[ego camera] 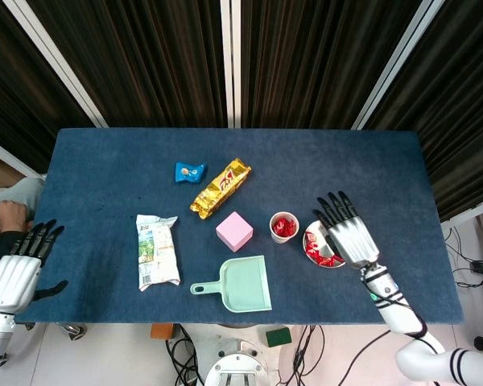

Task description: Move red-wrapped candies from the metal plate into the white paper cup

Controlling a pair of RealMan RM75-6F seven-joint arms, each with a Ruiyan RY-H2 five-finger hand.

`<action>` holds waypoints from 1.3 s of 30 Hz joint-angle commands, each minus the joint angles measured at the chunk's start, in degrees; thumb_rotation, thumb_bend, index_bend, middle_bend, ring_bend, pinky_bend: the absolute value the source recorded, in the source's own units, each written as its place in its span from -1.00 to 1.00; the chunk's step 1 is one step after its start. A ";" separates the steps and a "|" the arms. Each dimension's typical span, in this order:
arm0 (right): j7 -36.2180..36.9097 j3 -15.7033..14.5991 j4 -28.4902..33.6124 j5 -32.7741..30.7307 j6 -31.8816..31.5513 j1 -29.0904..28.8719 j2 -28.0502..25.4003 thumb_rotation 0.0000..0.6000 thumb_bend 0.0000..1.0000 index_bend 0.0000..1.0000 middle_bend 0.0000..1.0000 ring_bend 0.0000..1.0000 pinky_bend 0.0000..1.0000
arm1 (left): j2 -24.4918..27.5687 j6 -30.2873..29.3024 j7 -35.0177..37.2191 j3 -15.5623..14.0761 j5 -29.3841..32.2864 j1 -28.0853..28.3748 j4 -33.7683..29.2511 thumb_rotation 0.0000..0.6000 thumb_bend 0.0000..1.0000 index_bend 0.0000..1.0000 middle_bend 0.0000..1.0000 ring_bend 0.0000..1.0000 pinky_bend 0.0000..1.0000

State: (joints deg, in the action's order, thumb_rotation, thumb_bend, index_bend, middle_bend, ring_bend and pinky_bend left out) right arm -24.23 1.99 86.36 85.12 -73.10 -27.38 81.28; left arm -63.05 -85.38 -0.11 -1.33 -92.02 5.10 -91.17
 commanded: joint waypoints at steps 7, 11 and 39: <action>3.63 -2.33 -5.33 -3.43 2.15 3.74 -0.75 1.00 -0.27 -0.53 -0.89 -1.00 -1.00 | -0.22 0.17 -0.95 -0.18 -0.27 0.10 -0.42 1.00 -0.81 -0.84 -0.94 -1.00 -0.71; 1.57 -1.80 -6.16 -5.62 3.96 3.87 -0.03 1.00 -0.30 -0.45 -0.91 -1.00 -1.00 | -0.23 0.21 -1.03 -0.17 -0.20 0.11 -0.44 1.00 -0.81 -0.84 -0.94 -1.00 -0.71; -6.28 1.67 -11.69 -12.11 9.30 2.03 7.53 1.00 -0.31 -0.20 -0.91 -1.00 -1.00 | -0.05 -0.12 -0.14 0.00 0.16 -0.03 -0.02 1.00 -0.81 -0.84 -0.94 -1.00 -0.71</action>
State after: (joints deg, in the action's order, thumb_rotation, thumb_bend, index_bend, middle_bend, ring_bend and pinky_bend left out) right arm -30.38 3.60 74.80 73.13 -63.91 -25.28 88.68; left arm -63.10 -85.51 -0.25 -1.34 -91.87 5.08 -91.19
